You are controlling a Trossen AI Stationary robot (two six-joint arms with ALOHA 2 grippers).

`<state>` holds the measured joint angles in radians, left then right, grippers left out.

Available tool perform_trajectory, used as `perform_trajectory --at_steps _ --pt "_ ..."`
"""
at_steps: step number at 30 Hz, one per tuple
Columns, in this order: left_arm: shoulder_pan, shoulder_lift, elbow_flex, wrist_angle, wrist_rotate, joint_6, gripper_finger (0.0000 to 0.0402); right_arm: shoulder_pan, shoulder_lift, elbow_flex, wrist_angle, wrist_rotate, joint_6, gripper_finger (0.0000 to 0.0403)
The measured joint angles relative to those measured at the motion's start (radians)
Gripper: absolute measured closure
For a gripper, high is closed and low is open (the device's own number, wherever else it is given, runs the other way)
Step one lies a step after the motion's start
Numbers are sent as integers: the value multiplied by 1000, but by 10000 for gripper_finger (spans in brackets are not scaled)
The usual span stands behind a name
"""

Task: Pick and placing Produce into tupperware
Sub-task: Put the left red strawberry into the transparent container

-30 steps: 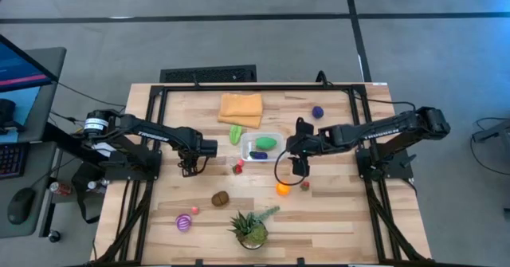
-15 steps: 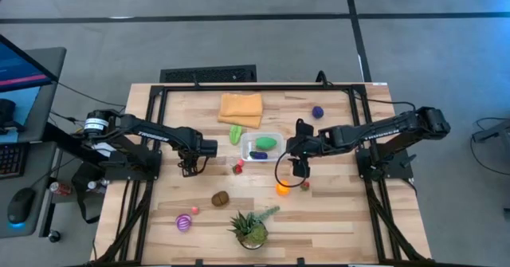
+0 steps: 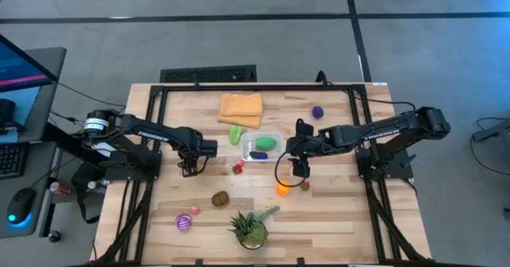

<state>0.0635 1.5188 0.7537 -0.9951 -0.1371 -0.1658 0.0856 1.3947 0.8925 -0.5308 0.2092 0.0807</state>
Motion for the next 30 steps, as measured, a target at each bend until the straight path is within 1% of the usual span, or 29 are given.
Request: perform_trajectory --at_steps 10,19,30 --pt "0 2 0 0 0 0 202 0 0 0 -1 0 -1 147" --pt "0 57 0 1 0 0 202 0 0 0 -8 0 -1 147" --pt "0 59 0 0 -6 0 203 0 0 0 -7 0 -1 147"
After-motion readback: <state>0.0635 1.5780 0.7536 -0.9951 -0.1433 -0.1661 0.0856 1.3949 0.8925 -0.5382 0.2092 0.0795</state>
